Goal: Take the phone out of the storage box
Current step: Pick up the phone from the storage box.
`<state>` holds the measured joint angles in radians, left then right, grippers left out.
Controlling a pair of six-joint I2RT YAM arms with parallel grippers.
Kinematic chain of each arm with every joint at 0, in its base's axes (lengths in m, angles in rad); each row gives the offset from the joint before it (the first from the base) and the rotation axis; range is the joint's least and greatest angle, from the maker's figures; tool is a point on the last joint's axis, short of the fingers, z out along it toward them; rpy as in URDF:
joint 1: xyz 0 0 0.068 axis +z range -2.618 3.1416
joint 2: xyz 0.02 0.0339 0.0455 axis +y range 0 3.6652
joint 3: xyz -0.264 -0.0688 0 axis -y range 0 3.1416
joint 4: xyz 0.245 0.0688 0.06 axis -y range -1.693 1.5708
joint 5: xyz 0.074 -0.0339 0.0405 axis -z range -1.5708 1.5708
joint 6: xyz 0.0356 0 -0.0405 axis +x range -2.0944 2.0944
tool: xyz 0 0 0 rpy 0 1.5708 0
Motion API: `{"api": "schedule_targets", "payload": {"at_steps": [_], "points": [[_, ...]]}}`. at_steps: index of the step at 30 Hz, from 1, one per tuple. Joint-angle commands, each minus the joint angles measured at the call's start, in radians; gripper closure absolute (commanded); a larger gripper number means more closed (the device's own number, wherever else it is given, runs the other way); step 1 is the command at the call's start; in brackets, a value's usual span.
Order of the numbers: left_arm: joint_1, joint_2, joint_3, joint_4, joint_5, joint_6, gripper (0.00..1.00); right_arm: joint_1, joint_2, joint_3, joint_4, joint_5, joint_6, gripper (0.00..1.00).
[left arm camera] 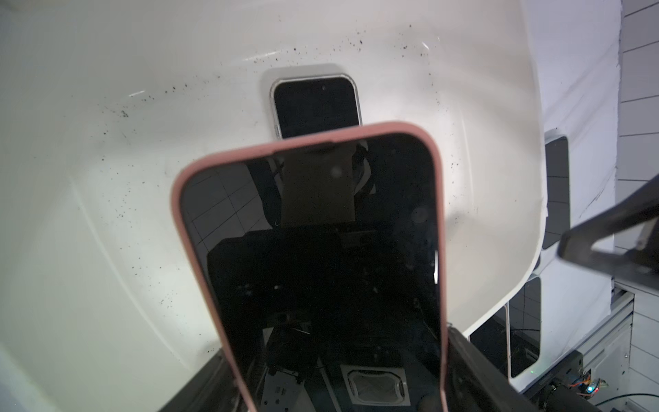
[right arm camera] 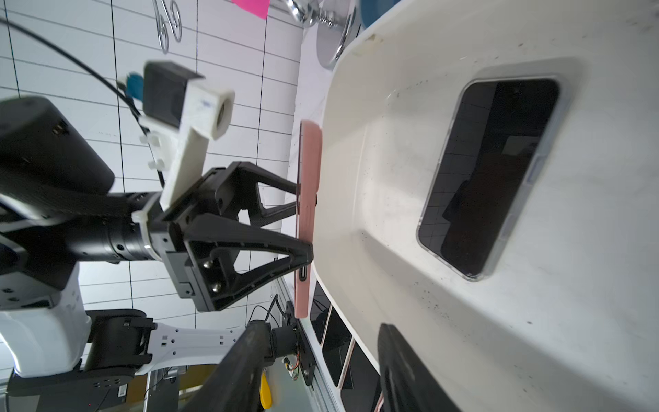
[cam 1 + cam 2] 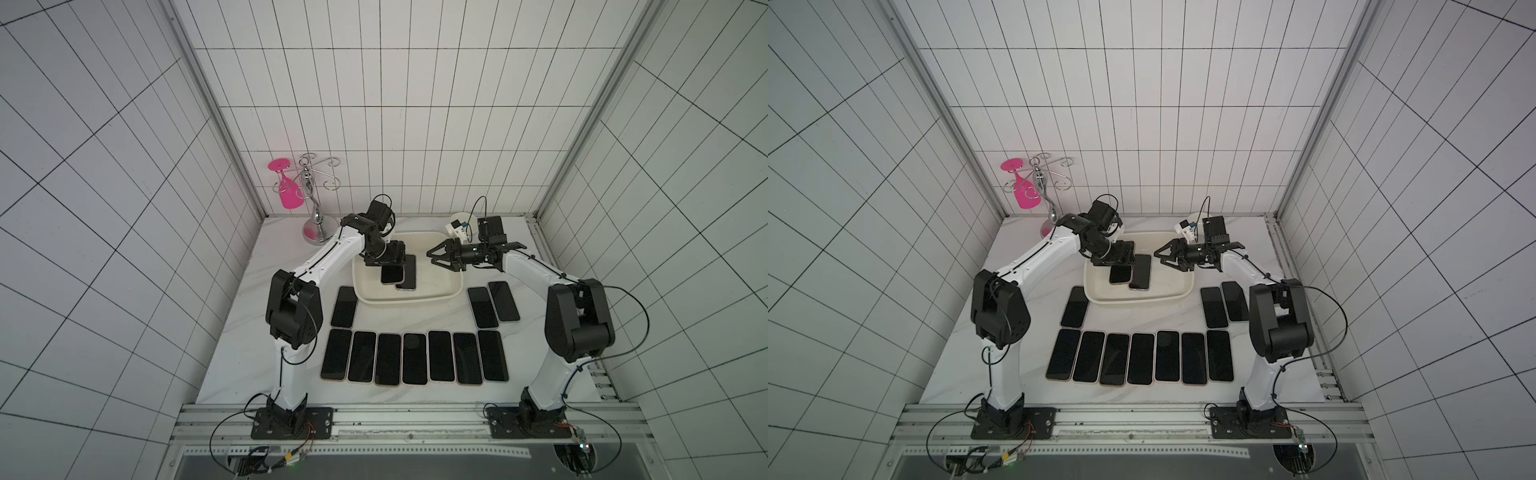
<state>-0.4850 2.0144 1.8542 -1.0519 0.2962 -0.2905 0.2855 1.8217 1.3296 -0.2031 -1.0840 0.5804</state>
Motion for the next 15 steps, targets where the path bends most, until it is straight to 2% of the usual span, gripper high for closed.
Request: {"api": "schedule_targets", "payload": {"at_steps": [1, 7, 15], "points": [[-0.027, -0.071, -0.032, 0.062, 0.039, 0.084, 0.61, -0.004, 0.068, 0.135, -0.082, -0.011, -0.026, 0.46], [-0.064, -0.08, -0.055, 0.066, 0.041, 0.114, 0.61, 0.046, 0.186, 0.273, -0.114, -0.032, -0.015, 0.45], [-0.077, -0.072, -0.029, 0.062, 0.042, 0.113, 0.61, 0.094, 0.235, 0.255, -0.109, -0.019, -0.014, 0.44]]}}
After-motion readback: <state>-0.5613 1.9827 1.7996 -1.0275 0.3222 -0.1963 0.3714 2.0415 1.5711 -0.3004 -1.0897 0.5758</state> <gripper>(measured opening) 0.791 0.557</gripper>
